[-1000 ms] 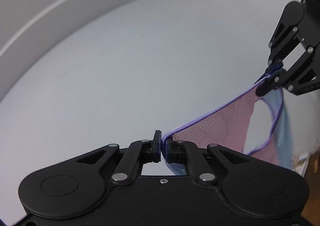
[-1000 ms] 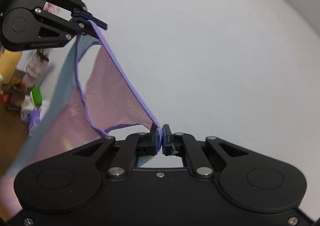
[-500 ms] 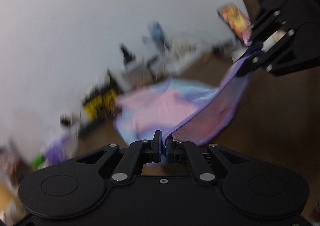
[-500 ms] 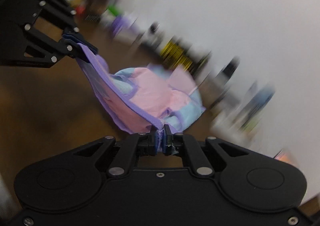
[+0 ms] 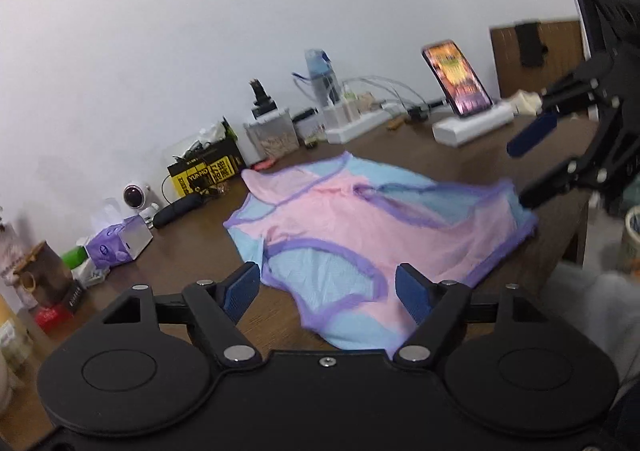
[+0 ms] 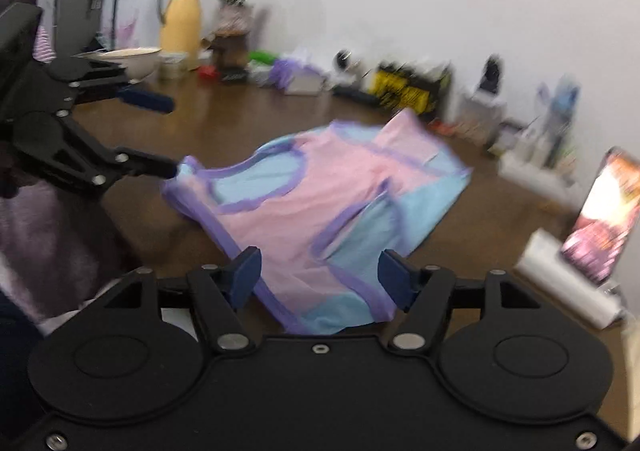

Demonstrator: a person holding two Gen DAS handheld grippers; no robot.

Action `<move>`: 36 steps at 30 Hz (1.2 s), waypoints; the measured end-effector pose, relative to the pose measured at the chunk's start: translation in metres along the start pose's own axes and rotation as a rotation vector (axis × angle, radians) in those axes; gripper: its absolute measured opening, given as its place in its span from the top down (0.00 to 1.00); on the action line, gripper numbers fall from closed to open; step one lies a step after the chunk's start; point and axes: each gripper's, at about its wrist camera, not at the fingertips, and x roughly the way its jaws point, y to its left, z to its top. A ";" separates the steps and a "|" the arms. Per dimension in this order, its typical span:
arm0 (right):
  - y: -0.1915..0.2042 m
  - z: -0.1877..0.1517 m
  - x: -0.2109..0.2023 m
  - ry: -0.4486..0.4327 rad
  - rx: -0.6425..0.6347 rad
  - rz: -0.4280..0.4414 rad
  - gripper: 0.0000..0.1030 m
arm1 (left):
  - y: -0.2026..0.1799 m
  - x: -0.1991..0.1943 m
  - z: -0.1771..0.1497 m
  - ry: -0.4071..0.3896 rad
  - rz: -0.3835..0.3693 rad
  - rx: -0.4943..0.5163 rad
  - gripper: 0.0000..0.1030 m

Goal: Fold clothes
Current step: 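Lay the garment flat on the table and open both grippers, then grasp the garment's long purple-trimmed edge with both grippers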

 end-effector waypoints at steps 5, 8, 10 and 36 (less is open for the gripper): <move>-0.016 0.004 0.023 -0.003 0.074 -0.010 0.33 | 0.027 0.036 0.000 0.087 0.078 -0.198 0.28; -0.017 0.002 0.050 0.047 0.082 -0.033 0.62 | 0.025 0.066 0.002 0.162 0.131 -0.220 0.30; -0.016 -0.003 0.064 0.078 0.077 -0.023 0.96 | 0.024 0.080 0.002 0.195 0.147 -0.240 0.33; -0.073 0.019 0.137 0.077 0.183 -0.207 0.97 | 0.060 0.129 -0.014 0.278 0.229 -0.553 0.98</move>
